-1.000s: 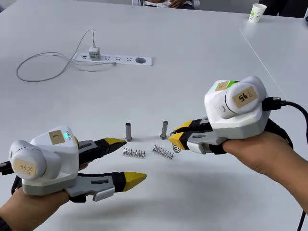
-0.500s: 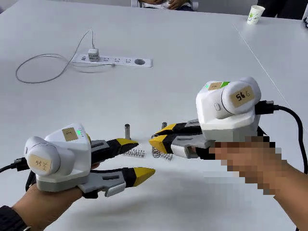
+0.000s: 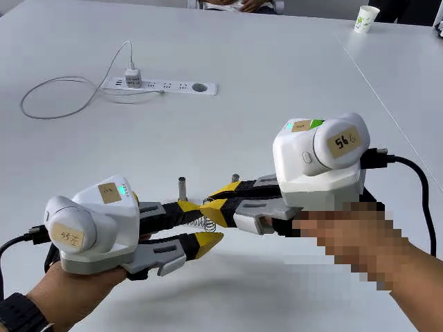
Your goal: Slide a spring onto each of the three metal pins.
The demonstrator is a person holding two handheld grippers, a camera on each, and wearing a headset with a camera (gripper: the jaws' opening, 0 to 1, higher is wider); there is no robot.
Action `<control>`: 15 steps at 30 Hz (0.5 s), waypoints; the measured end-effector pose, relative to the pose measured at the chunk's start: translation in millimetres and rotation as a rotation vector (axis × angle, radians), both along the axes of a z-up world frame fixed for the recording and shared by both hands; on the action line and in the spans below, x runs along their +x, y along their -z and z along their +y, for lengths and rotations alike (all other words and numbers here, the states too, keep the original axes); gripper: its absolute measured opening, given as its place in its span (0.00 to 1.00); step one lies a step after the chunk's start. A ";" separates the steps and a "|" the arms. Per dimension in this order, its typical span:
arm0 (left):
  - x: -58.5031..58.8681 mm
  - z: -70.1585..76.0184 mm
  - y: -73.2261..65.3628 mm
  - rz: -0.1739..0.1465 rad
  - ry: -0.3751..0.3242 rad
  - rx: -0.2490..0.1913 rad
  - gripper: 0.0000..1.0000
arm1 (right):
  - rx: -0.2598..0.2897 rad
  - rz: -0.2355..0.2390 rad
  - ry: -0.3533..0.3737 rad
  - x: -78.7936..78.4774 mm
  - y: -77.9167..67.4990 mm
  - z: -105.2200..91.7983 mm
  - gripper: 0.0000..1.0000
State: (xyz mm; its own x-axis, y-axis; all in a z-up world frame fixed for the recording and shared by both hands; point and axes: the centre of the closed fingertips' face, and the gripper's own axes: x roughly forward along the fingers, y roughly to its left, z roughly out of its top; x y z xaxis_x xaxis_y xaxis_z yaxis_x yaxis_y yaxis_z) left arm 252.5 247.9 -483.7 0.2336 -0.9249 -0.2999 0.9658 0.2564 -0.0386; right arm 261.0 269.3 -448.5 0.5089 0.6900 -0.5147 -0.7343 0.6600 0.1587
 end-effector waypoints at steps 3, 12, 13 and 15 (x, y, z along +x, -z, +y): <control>-0.1 0.0 -0.7 -0.005 0.004 -0.003 0.17 | -0.003 -0.002 -0.004 -0.5 -0.2 0.3 0.12; 0.5 0.8 -1.0 -0.022 0.007 0.002 0.12 | -0.024 -0.020 -0.012 -1.8 -1.0 -1.6 0.12; 0.9 1.0 -1.1 -0.023 0.005 0.002 0.12 | -0.026 -0.021 -0.012 -1.8 -1.1 -2.0 0.12; 1.8 1.6 -1.6 -0.027 0.002 0.002 0.12 | -0.028 -0.025 -0.012 -2.2 -1.5 -2.6 0.11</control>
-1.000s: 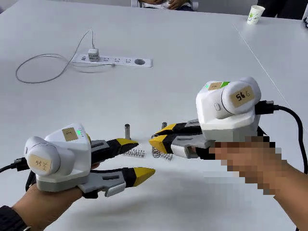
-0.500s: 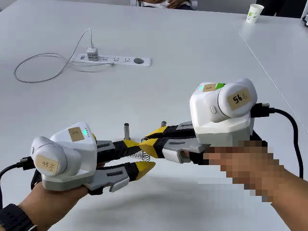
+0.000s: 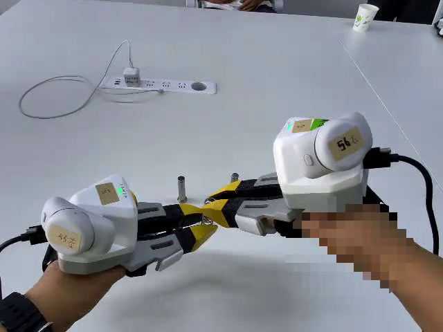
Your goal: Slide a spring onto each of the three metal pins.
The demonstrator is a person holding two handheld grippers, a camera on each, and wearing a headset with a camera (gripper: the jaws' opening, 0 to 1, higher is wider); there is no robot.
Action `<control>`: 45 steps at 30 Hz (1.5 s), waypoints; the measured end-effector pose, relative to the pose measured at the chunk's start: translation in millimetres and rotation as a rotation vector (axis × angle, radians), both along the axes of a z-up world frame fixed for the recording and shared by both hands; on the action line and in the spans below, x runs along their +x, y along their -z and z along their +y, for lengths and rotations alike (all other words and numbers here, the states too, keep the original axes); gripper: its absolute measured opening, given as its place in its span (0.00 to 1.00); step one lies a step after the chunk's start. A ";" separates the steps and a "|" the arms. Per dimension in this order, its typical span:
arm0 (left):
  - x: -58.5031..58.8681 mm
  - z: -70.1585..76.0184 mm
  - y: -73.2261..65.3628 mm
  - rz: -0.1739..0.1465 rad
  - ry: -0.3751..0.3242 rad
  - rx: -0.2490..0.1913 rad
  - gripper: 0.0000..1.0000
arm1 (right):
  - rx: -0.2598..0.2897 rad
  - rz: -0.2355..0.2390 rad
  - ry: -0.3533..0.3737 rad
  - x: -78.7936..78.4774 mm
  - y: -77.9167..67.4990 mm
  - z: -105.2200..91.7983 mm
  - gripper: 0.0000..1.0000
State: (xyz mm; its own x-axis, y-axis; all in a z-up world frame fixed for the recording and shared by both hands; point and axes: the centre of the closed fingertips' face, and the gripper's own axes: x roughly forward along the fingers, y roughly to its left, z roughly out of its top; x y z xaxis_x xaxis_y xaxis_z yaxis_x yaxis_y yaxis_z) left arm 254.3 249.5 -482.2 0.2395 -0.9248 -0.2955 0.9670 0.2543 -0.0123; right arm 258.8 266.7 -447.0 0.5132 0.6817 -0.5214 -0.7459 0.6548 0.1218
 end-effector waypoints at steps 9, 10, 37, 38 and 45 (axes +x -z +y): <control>-0.6 0.3 1.9 -0.011 0.002 0.013 0.19 | -0.001 -0.012 0.003 0.8 -3.3 -1.9 0.11; -0.6 1.1 2.4 -0.009 0.001 0.013 0.19 | -0.005 -0.014 0.007 1.6 -3.7 -3.9 0.11; 14.3 43.1 7.1 -0.008 -0.103 0.040 0.31 | -0.054 -0.077 0.224 30.4 -29.4 -101.5 0.11; 14.9 44.2 7.3 -0.011 -0.105 0.043 0.31 | -0.057 -0.081 0.236 31.8 -30.6 -106.5 0.11; 16.9 46.9 9.3 -0.039 -0.112 0.073 0.32 | -0.077 -0.090 0.291 39.0 -30.9 -129.4 0.11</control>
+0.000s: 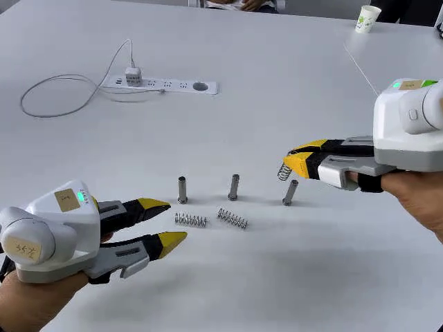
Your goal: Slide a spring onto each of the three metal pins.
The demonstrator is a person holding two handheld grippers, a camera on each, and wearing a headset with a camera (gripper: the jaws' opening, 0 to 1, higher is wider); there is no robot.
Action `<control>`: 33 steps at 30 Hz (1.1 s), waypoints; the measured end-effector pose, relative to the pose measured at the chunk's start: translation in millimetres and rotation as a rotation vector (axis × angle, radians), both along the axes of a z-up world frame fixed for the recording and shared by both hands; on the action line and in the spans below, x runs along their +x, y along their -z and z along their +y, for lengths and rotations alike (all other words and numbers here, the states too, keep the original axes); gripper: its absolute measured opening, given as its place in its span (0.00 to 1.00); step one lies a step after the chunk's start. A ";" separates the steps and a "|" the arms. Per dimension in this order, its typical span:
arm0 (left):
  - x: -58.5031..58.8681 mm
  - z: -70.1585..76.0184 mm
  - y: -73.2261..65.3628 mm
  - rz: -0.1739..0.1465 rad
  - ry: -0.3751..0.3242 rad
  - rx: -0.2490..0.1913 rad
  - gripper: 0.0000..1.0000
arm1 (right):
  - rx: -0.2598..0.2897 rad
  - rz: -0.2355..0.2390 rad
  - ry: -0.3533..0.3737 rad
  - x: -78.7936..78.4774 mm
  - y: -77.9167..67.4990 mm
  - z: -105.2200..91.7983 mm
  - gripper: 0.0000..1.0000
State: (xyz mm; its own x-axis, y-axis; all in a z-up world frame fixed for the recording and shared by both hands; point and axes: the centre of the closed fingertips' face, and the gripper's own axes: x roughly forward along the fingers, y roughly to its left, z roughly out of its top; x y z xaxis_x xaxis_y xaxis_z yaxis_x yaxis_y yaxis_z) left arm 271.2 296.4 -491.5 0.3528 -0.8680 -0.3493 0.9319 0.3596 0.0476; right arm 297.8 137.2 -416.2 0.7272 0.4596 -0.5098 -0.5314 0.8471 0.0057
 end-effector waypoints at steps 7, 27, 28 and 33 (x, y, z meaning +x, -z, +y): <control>3.9 4.3 1.7 -0.016 -0.012 0.016 0.36 | -0.013 0.002 0.034 7.8 4.0 -13.7 0.11; 16.9 21.6 2.4 -0.020 -0.086 0.026 0.51 | -0.043 0.063 0.068 21.2 35.8 -29.4 0.11; 17.0 21.8 2.5 -0.019 -0.087 0.027 0.52 | -0.041 0.067 0.069 21.2 36.9 -29.6 0.11; 17.3 23.2 2.9 -0.014 -0.092 0.026 0.54 | -0.045 0.077 0.075 21.9 42.6 -31.7 0.11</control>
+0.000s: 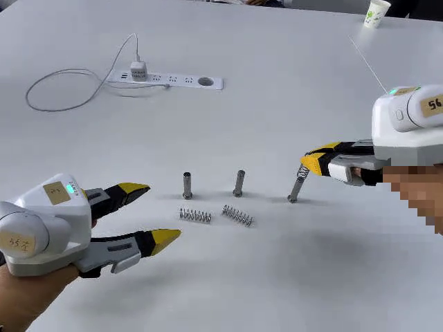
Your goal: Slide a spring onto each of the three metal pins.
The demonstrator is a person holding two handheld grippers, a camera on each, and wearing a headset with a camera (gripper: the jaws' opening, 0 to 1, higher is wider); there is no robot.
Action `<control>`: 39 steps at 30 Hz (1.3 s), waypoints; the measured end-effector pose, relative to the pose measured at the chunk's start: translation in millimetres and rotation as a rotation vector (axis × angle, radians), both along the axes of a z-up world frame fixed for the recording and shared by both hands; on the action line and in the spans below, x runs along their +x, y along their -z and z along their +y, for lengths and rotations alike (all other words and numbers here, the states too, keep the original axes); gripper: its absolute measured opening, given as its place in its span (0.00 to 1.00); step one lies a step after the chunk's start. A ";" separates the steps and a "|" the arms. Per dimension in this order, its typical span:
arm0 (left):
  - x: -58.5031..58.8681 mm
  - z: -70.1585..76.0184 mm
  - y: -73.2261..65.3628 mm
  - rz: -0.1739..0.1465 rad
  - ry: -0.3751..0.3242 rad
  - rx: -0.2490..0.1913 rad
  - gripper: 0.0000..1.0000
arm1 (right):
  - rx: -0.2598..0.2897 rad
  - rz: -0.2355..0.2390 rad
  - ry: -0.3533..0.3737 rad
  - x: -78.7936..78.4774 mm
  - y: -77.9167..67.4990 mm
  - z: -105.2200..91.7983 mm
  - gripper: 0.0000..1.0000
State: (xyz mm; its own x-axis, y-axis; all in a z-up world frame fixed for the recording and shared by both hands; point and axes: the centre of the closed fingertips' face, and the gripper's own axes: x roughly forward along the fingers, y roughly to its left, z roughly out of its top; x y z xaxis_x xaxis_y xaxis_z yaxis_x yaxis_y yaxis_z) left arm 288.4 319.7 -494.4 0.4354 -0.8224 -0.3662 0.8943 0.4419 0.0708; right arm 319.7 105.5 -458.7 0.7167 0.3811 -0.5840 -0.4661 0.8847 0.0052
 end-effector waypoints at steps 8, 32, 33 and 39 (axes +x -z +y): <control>0.3 0.7 -0.4 0.008 -0.004 -0.005 0.55 | 0.005 0.014 0.006 -0.5 9.1 -0.9 0.11; -0.9 0.0 -0.8 0.009 -0.002 -0.003 0.54 | 0.018 0.046 0.029 0.3 52.6 1.5 0.11; -1.0 0.1 -0.9 0.009 -0.002 -0.003 0.54 | 0.018 0.049 0.031 -0.3 53.5 1.4 0.12; -0.8 1.9 -0.5 0.009 -0.001 -0.001 0.54 | 0.010 0.053 0.028 -0.7 57.4 1.8 0.12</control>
State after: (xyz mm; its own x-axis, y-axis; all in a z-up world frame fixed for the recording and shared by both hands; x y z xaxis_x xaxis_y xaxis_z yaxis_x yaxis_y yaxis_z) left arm 287.7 321.5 -493.9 0.4331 -0.8222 -0.3692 0.8943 0.4430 0.0624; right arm 318.9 107.3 -516.2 0.6952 0.3676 -0.6178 -0.4402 0.8971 0.0384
